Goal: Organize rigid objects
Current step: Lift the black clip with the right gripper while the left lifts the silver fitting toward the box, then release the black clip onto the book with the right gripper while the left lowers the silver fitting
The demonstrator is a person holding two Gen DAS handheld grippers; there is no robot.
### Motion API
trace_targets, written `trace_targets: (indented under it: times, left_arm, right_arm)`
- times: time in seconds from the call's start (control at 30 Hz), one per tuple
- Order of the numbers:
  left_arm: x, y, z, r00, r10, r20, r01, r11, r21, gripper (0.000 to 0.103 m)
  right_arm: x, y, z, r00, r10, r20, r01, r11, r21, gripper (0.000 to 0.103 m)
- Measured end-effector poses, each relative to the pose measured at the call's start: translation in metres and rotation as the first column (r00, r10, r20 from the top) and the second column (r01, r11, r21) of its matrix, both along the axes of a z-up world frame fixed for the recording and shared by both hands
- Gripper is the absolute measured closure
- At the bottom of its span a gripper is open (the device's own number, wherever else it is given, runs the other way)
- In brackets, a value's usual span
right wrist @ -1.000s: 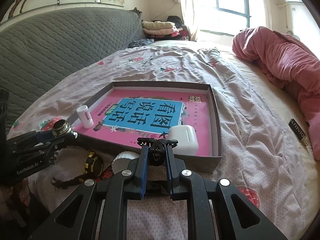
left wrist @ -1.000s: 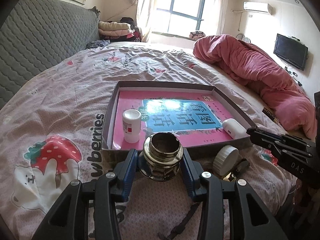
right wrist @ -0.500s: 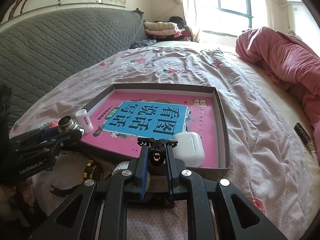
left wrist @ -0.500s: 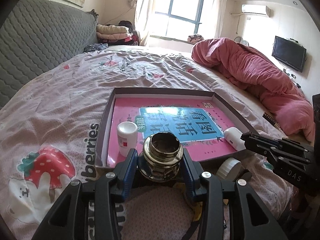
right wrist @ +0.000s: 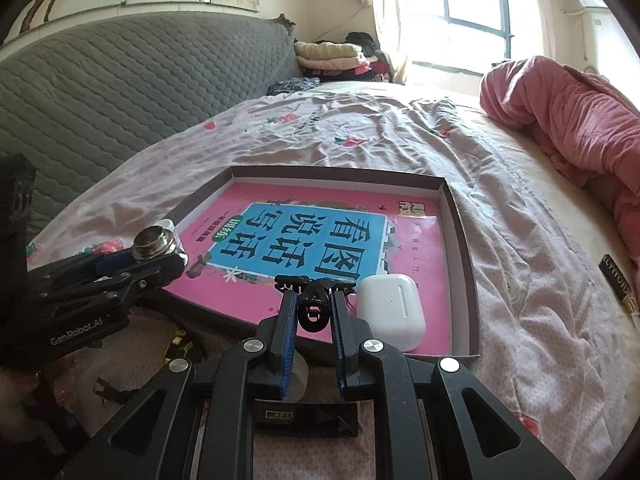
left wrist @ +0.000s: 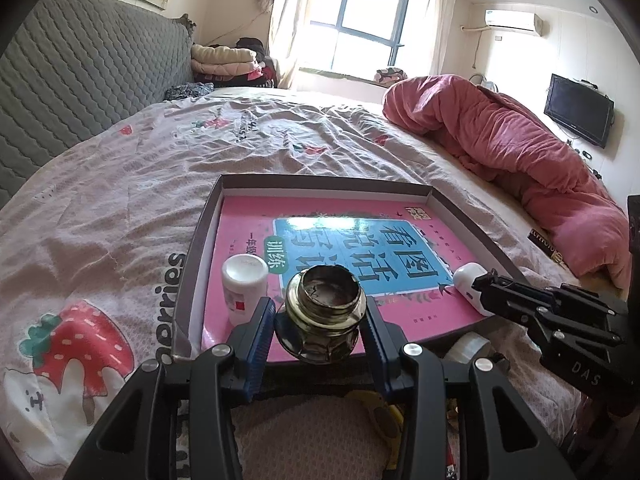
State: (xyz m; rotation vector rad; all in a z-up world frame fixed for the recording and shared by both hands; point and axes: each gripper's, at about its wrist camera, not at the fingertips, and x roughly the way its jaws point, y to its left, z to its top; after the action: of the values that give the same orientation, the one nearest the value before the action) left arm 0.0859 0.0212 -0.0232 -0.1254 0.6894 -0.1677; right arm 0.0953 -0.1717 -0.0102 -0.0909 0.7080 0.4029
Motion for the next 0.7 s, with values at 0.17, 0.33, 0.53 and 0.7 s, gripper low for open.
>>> trace_targets:
  times: [0.17,0.33,0.53,0.7]
  left_arm:
    - [0.003,-0.003,-0.002,1.000,-0.011,-0.003,0.011,1.000,0.002,0.060]
    - [0.007,-0.006,-0.004,1.000,-0.017,-0.010,0.017,1.000,0.005,0.060]
    - [0.014,-0.008,-0.007,1.000,-0.021,-0.021,0.021,1.000,0.011,0.060]
    - [0.018,-0.007,-0.010,0.999,-0.025,-0.032,0.025,1.000,0.006,0.060]
  right_arm:
    - [0.005,0.002,-0.002,1.000,0.010,-0.007,-0.010,1.000,0.002,0.087]
    - [0.011,0.004,-0.002,1.000,0.017,-0.006,-0.016,1.000,0.014,0.087]
    - [0.019,0.007,-0.001,1.000,0.027,0.000,-0.027,0.999,0.017,0.087]
    - [0.027,0.008,-0.003,0.999,0.041,-0.014,-0.041,0.999,0.026,0.087]
